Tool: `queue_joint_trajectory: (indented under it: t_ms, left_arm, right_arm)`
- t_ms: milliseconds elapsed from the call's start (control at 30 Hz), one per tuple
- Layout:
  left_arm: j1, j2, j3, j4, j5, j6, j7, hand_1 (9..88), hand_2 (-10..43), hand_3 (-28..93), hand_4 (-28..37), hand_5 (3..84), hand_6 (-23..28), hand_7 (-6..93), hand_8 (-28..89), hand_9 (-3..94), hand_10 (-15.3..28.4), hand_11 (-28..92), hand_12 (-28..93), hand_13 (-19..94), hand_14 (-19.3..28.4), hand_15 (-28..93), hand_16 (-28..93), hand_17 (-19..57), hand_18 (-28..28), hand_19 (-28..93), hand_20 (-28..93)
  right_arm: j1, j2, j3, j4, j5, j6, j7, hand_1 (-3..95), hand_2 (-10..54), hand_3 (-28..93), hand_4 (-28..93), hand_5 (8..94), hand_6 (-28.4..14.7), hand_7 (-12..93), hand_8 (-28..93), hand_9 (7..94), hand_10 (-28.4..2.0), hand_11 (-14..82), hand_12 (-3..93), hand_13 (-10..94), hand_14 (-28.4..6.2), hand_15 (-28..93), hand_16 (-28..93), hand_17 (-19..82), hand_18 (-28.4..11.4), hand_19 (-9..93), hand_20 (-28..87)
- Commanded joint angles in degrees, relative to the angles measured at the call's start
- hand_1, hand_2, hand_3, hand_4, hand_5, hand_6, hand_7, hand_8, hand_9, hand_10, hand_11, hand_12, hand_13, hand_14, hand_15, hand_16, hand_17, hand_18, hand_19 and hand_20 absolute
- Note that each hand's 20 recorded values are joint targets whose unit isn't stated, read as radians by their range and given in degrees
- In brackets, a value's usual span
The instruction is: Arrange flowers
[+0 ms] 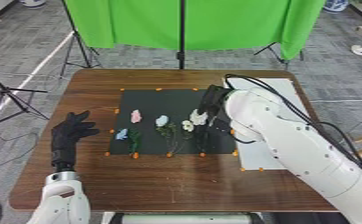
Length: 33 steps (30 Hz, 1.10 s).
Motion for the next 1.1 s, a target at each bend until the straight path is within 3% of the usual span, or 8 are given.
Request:
queue_joint_trajectory:
  t_ms: [33,233,467,600,900,1100]
  left_arm:
    - [2.5,-2.3,1.75,1.14,0.03,-0.16,-0.51,22.9,17.3,60,-28.0,59.7,8.3,7.7,-4,64.3,17.9,23,14,63,21.4,39,-3,23.6,25.9,73,8]
    - [3.1,-2.38,1.58,0.8,0.0,0.08,-0.43,23.0,17.3,60,-28.0,59.7,8.2,7.8,-4,64.3,17.9,23,14,63,21.5,39,-3,23.6,25.8,73,8]
    - [2.7,-2.28,1.65,1.01,0.04,-0.05,-0.52,23.0,17.3,60,-28.0,59.7,8.2,7.8,-4,64.3,17.9,23,14,63,21.4,39,-3,23.5,25.9,73,8]
    - [2.7,-2.34,1.68,1.07,0.04,-0.07,-0.56,22.9,17.4,60,-27.9,59.8,8.2,7.8,-4,64.3,17.9,23,14,63,21.3,39,-3,23.5,25.9,73,8]
    - [2.2,-2.56,1.89,1.43,0.24,-1.03,-0.87,22.9,17.3,60,-27.9,59.7,8.1,7.8,-4,64.2,17.9,23,14,63,21.3,39,-3,23.5,26.0,73,8]
    - [1.6,-2.7,2.31,1.92,0.17,-1.41,-0.72,22.8,17.2,60,-27.9,59.7,8.2,7.7,-4,64.0,17.9,23,14,63,21.4,39,-3,23.5,26.0,73,8]
  right_arm:
    - [1.9,0.9,0.8,0.1,-2.7,-1.4,0.0,46.6,-9.5,65,-14,64.9,-2.3,14,-9,64.7,-18.3,13.8,20.3,83,-4.9,61,35,57,-16.8,93,58]
    - [2.2,1.2,1.1,0.1,-5.1,-1.0,-1.9,45.4,-9.5,64,-13,63.7,-2.0,15,-8,63.8,-18.3,13.6,20.5,82,-5.2,61,35,56,-16.8,93,57]
    - [3.5,3.2,1.8,3.3,-27.4,-1.2,-10.9,43.4,-9.5,65,-13,58.9,-3.2,14,-8,57.8,-17.7,12.7,20.6,76,-9.2,60,35,50,-19.4,93,54]
    - [4.0,3.2,3.5,7.3,-33.1,-7.0,-10.5,40.9,-9.5,66,-14,50.2,-3.8,12,-8,50.1,-17.1,7.8,18.6,76,-9.2,60,32,49,-19.4,92,51]
    - [-2.9,2.0,10.4,14.4,-41.9,-15.3,-7.7,35.6,-9.5,67,-16,36.8,-6.8,8,-6,39.4,-22.0,3.8,17.8,71,-10.8,61,31,45,-21.0,89,49]
    - [-4.5,0.3,12.8,17.7,-44.8,-13.7,-8.7,34.6,-9.5,67,-17,36.3,-5.1,8,-6,38.9,-22.3,3.8,17.8,69,-11.5,63,29,44,-21.5,89,50]
